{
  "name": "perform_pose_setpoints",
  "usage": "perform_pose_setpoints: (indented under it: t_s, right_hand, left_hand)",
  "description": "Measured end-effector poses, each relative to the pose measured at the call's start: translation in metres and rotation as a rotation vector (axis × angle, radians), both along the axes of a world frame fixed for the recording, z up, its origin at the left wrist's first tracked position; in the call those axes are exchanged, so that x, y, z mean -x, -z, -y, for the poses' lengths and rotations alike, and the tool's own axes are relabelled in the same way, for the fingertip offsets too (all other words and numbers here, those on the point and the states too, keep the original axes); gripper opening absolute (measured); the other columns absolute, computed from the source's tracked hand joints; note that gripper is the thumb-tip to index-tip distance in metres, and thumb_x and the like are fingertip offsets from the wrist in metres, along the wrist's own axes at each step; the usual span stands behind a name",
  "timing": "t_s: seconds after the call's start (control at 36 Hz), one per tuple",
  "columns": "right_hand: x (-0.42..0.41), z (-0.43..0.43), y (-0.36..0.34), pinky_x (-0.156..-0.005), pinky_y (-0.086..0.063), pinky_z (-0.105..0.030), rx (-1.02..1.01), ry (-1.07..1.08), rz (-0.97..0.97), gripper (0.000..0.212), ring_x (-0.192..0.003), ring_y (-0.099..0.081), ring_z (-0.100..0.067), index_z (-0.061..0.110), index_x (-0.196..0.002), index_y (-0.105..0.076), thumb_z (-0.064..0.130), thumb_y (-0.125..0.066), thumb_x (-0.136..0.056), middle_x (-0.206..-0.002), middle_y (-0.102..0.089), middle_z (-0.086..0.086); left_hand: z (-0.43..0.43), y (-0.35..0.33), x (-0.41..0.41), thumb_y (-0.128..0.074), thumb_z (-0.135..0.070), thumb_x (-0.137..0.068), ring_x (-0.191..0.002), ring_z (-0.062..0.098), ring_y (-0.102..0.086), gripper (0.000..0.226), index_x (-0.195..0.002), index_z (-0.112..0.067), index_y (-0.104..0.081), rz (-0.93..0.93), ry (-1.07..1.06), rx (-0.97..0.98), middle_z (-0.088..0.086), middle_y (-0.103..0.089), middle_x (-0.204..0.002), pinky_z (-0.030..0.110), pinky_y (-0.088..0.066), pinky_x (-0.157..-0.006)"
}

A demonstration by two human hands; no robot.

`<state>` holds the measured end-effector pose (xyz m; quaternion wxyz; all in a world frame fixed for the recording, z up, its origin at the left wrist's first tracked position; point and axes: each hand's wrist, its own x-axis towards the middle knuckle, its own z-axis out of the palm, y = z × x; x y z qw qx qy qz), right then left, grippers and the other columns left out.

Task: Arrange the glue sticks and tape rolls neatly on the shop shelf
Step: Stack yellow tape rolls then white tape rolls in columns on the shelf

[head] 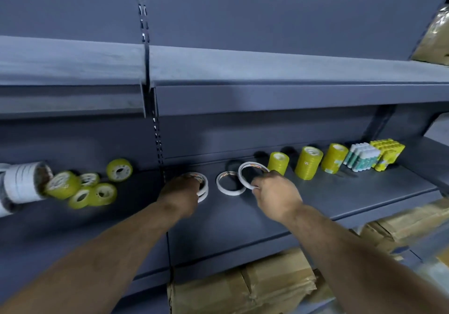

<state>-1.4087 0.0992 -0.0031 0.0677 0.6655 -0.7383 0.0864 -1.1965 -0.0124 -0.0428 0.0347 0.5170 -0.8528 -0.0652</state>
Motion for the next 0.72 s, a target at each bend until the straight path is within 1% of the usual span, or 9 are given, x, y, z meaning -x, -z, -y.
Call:
perform_pose_setpoints:
  t_s: [0.03, 0.08, 0.14, 0.19, 0.22, 0.31, 0.47, 0.64, 0.72]
  right_hand:
    - [0.001, 0.004, 0.0, -0.07, -0.036, -0.028, 0.012, -0.008, 0.006, 0.016, -0.106, -0.057, -0.027, 0.019, -0.105, -0.066, 0.026, -0.052, -0.099, -0.108, -0.063, -0.006]
    - [0.005, 0.012, 0.001, -0.07, -0.038, -0.029, 0.041, -0.027, 0.026, 0.013, -0.105, -0.059, -0.028, 0.02, -0.103, -0.065, 0.023, -0.054, -0.097, -0.105, -0.065, -0.005]
    - [0.006, 0.018, 0.002, -0.073, -0.043, -0.03, 0.041, -0.052, 0.022, 0.017, -0.108, -0.059, -0.028, 0.022, -0.109, -0.066, 0.021, -0.054, -0.097, -0.108, -0.067, -0.004]
    - [0.007, 0.023, 0.004, -0.079, -0.045, -0.03, 0.013, -0.075, 0.002, 0.023, -0.112, -0.057, -0.027, 0.023, -0.118, -0.066, 0.023, -0.053, -0.098, -0.114, -0.067, -0.004]
    - [0.007, 0.025, 0.005, -0.08, -0.045, -0.029, 0.004, -0.084, 0.0, 0.024, -0.113, -0.057, -0.027, 0.023, -0.118, -0.066, 0.024, -0.053, -0.099, -0.115, -0.067, -0.004]
    - [0.009, 0.031, 0.008, -0.078, -0.043, -0.029, -0.01, -0.094, 0.0, 0.02, -0.112, -0.057, -0.027, 0.02, -0.111, -0.068, 0.023, -0.053, -0.098, -0.113, -0.068, -0.005]
    - [0.009, 0.039, 0.014, -0.079, -0.046, -0.031, -0.016, -0.125, 0.021, 0.02, -0.106, -0.058, -0.027, 0.021, -0.106, -0.069, 0.02, -0.051, -0.096, -0.108, -0.07, -0.004]
    - [0.009, 0.04, 0.017, -0.077, -0.044, -0.03, -0.004, -0.14, 0.028, 0.021, -0.106, -0.057, -0.026, 0.022, -0.106, -0.069, 0.023, -0.05, -0.097, -0.108, -0.07, -0.003]
    - [0.009, 0.041, 0.017, -0.077, -0.042, -0.03, -0.022, -0.142, 0.025, 0.021, -0.107, -0.055, -0.025, 0.022, -0.107, -0.068, 0.024, -0.049, -0.098, -0.109, -0.069, -0.003]
  left_hand:
    - [0.002, 0.002, 0.001, -0.058, -0.02, -0.088, -0.11, 0.025, -0.063, 0.02, -0.107, -0.022, -0.064, 0.005, -0.001, -0.009, 0.003, -0.066, -0.121, 0.024, -0.04, -0.077]
    - [0.005, 0.006, 0.002, -0.06, -0.019, -0.087, -0.116, 0.026, -0.062, 0.033, -0.119, -0.024, -0.065, 0.014, -0.022, -0.018, 0.004, -0.065, -0.127, 0.027, -0.046, -0.086]
    - [0.004, 0.009, 0.004, -0.059, -0.018, -0.087, -0.122, 0.027, -0.059, 0.038, -0.125, -0.022, -0.063, 0.02, -0.049, -0.042, 0.005, -0.061, -0.134, 0.03, -0.047, -0.096]
    - [0.004, 0.012, 0.005, -0.057, -0.017, -0.088, -0.124, 0.027, -0.057, 0.038, -0.126, -0.021, -0.064, 0.012, -0.066, -0.067, 0.005, -0.06, -0.136, 0.029, -0.045, -0.099]
    - [0.004, 0.012, 0.005, -0.056, -0.017, -0.088, -0.124, 0.027, -0.057, 0.037, -0.125, -0.02, -0.064, 0.005, -0.072, -0.074, 0.006, -0.061, -0.135, 0.028, -0.045, -0.099]
    - [0.004, 0.012, 0.005, -0.058, -0.018, -0.087, -0.12, 0.026, -0.06, 0.034, -0.12, -0.019, -0.067, 0.003, -0.086, -0.072, 0.005, -0.064, -0.13, 0.028, -0.047, -0.096]
    - [0.003, 0.012, 0.009, -0.059, -0.02, -0.086, -0.119, 0.027, -0.061, 0.034, -0.12, -0.018, -0.066, 0.033, -0.103, -0.066, 0.005, -0.064, -0.128, 0.028, -0.047, -0.095]
    - [0.004, 0.012, 0.009, -0.059, -0.02, -0.087, -0.117, 0.027, -0.06, 0.03, -0.116, -0.018, -0.066, 0.041, -0.104, -0.075, 0.005, -0.064, -0.127, 0.029, -0.047, -0.093]
    - [0.006, 0.013, 0.009, -0.059, -0.019, -0.088, -0.119, 0.027, -0.058, 0.029, -0.117, -0.017, -0.064, 0.033, -0.101, -0.103, 0.006, -0.062, -0.129, 0.028, -0.045, -0.094]
